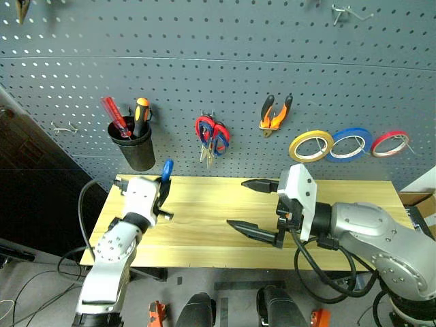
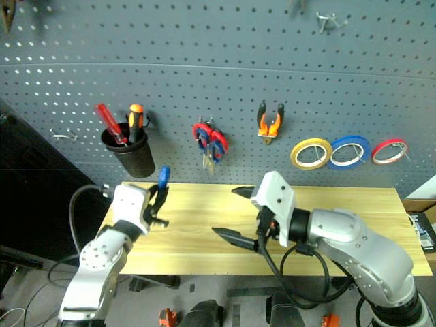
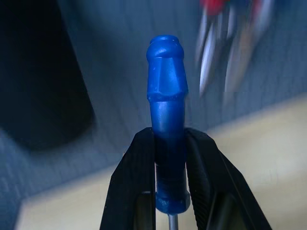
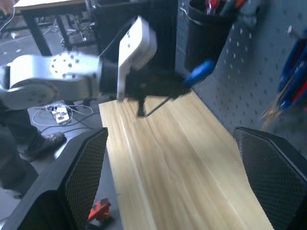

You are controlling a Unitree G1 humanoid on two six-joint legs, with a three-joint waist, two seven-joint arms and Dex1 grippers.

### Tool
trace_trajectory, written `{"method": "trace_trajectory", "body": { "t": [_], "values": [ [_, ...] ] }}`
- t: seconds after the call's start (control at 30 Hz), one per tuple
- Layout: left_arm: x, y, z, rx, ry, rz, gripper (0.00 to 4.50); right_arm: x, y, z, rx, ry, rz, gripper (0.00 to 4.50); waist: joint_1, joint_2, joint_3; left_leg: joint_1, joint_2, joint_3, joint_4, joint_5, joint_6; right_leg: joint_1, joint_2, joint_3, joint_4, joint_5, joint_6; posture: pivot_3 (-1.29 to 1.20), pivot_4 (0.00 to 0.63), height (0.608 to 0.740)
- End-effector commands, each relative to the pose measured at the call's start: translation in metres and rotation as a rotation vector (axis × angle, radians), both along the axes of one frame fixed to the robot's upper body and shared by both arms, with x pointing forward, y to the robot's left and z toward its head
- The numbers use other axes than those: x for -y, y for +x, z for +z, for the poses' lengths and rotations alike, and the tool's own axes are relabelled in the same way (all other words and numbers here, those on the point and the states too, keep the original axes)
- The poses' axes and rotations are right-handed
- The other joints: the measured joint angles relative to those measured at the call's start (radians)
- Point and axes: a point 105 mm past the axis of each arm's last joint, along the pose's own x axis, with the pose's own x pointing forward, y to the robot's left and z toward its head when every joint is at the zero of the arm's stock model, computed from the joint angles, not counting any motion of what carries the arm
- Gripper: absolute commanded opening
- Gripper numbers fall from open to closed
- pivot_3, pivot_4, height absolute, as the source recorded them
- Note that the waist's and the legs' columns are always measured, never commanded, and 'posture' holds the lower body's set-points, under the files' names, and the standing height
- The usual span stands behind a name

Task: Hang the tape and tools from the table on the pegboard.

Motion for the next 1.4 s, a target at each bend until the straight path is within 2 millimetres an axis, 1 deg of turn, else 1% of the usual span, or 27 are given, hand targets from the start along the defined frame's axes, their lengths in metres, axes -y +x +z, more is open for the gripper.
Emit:
{"method": "trace_trajectory", "body": {
  "t": [0.03,0.17,0.27,0.33,0.4,0.43,0.5,0.57,0.67,0.73,0.83,0.9,0.97,1.1,1.13,1.2,1.3,1.4],
  "values": [
    [0.012,-0.002,0.059,0.216,-0.038,-0.025,0.56,0.004,0.001,0.013,0.063,0.013,0.020,4.50,0.007,-0.001,-0.006,0.000,0.000,0.000,0.000,0.000,0.000,0.000,0.000,0.000,0.000,0.000,0.000,0.07,0.116,0.740],
    [0.006,0.009,0.103,0.294,-0.178,0.055,0.56,0.007,0.005,0.014,0.077,-0.017,0.022,4.50,0.010,-0.003,-0.020,0.000,0.000,0.002,0.000,0.000,0.000,0.000,0.000,0.001,-0.001,0.000,0.000,0.09,0.106,0.740],
    [0.001,0.011,0.136,0.375,-0.213,0.083,0.56,0.007,0.008,0.017,0.090,-0.026,0.032,4.50,0.011,-0.005,-0.024,0.000,0.000,0.002,0.000,0.000,0.000,0.000,0.001,0.001,0.000,0.000,0.000,0.10,0.095,0.740],
    [-0.005,0.011,0.152,0.422,-0.202,0.108,0.56,0.007,0.011,0.020,0.103,-0.027,0.037,4.50,0.011,-0.005,-0.027,0.001,0.000,0.002,0.000,0.000,0.000,0.000,0.001,0.001,0.000,0.000,0.000,0.11,0.091,0.740],
    [-0.012,0.012,0.161,0.452,-0.180,0.130,0.56,0.006,0.013,0.023,0.112,-0.026,0.040,4.50,0.011,-0.004,-0.031,0.001,0.000,0.002,0.000,0.000,0.000,0.000,0.001,0.001,0.001,0.000,0.000,0.12,0.087,0.740],
    [-0.017,0.015,0.162,0.457,-0.168,0.145,0.56,0.006,0.014,0.024,0.117,-0.024,0.041,4.50,0.012,-0.004,-0.034,0.001,0.000,0.002,0.000,0.000,0.000,0.000,0.001,0.002,0.000,0.000,0.000,0.12,0.087,0.740],
    [-0.028,0.022,0.155,0.437,-0.156,0.182,0.56,0.006,0.017,0.025,0.123,-0.021,0.042,4.50,0.013,-0.004,-0.042,0.001,-0.001,0.002,0.000,0.000,0.000,-0.001,0.001,0.002,0.000,0.000,0.000,0.11,0.082,0.740],
    [-0.037,0.032,0.137,0.403,-0.132,0.206,0.56,0.005,0.019,0.027,0.134,-0.015,0.045,4.50,0.014,-0.004,-0.050,0.001,-0.001,0.001,0.000,0.000,0.000,0.000,0.001,0.001,0.000,0.000,0.000,0.11,0.079,0.740],
    [-0.036,0.045,0.116,0.374,-0.099,0.209,0.56,0.003,0.021,0.028,0.145,-0.009,0.051,4.50,0.016,-0.005,-0.055,0.001,-0.002,0.001,0.000,0.000,0.000,0.000,0.001,0.002,0.000,0.000,0.000,0.10,0.080,0.740],
    [-0.039,0.055,0.101,0.340,-0.116,0.233,0.56,0.001,0.022,0.029,0.156,-0.011,0.057,4.50,0.016,-0.005,-0.056,0.001,-0.004,0.001,0.001,0.001,-0.001,0.000,0.001,0.001,0.001,0.000,0.000,0.09,0.079,0.740],
    [-0.040,0.065,0.086,0.312,-0.128,0.250,0.56,0.000,0.022,0.032,0.167,-0.009,0.064,4.50,0.015,-0.006,-0.056,0.001,-0.004,0.001,0.001,0.001,-0.001,0.000,0.001,0.001,0.001,0.000,0.000,0.08,0.080,0.740],
    [-0.039,0.067,0.083,0.307,-0.156,0.237,1.28,-0.001,0.022,0.033,0.169,-0.009,0.066,4.50,0.014,-0.006,-0.057,0.001,-0.004,0.001,0.001,0.001,-0.001,0.000,0.001,0.002,0.001,0.000,0.000,0.08,0.080,0.740],
    [-0.038,0.066,0.084,0.312,-0.186,0.222,1.79,-0.002,0.021,0.032,0.168,-0.010,0.069,4.50,0.014,-0.006,-0.057,0.001,-0.003,0.001,0.001,0.001,-0.001,-0.001,0.000,0.002,0.001,0.000,0.000,0.07,0.081,0.740],
    [-0.041,0.057,0.085,0.303,-0.198,0.229,3.04,-0.001,0.019,0.031,0.164,-0.010,0.061,4.50,0.013,-0.006,-0.058,0.001,-0.002,0.001,0.001,0.001,-0.001,-0.001,0.000,0.002,0.001,0.001,0.000,0.08,0.079,0.740],
    [-0.038,0.054,0.082,0.282,-0.197,0.222,3.34,0.000,0.019,0.031,0.158,-0.006,0.051,4.50,0.013,-0.006,-0.059,0.001,-0.002,0.001,0.001,0.001,-0.001,-0.001,0.000,0.002,0.001,0.001,0.000,0.08,0.079,0.740],
    [-0.023,0.046,0.075,0.222,-0.197,0.167,3.95,0.003,0.020,0.030,0.140,0.012,0.026,4.50,0.011,-0.007,-0.061,0.001,-0.002,0.001,0.001,0.001,-0.001,-0.001,0.000,0.002,0.002,0.001,0.000,0.09,0.077,0.740],
    [-0.003,0.036,0.062,0.118,-0.195,0.102,3.95,0.009,0.021,0.028,0.115,0.029,-0.014,4.50,0.013,-0.006,-0.065,0.001,-0.002,0.001,0.001,0.001,-0.001,-0.001,0.000,0.003,0.002,0.001,0.000,0.11,0.079,0.740],
    [0.012,0.028,0.050,0.030,-0.182,0.073,3.95,0.024,0.027,0.020,0.084,0.041,-0.115,4.50,0.022,-0.007,-0.072,0.001,-0.002,0.000,0.001,0.001,-0.001,0.000,0.000,0.002,0.002,0.000,0.000,0.11,0.075,0.740]
  ]
}}
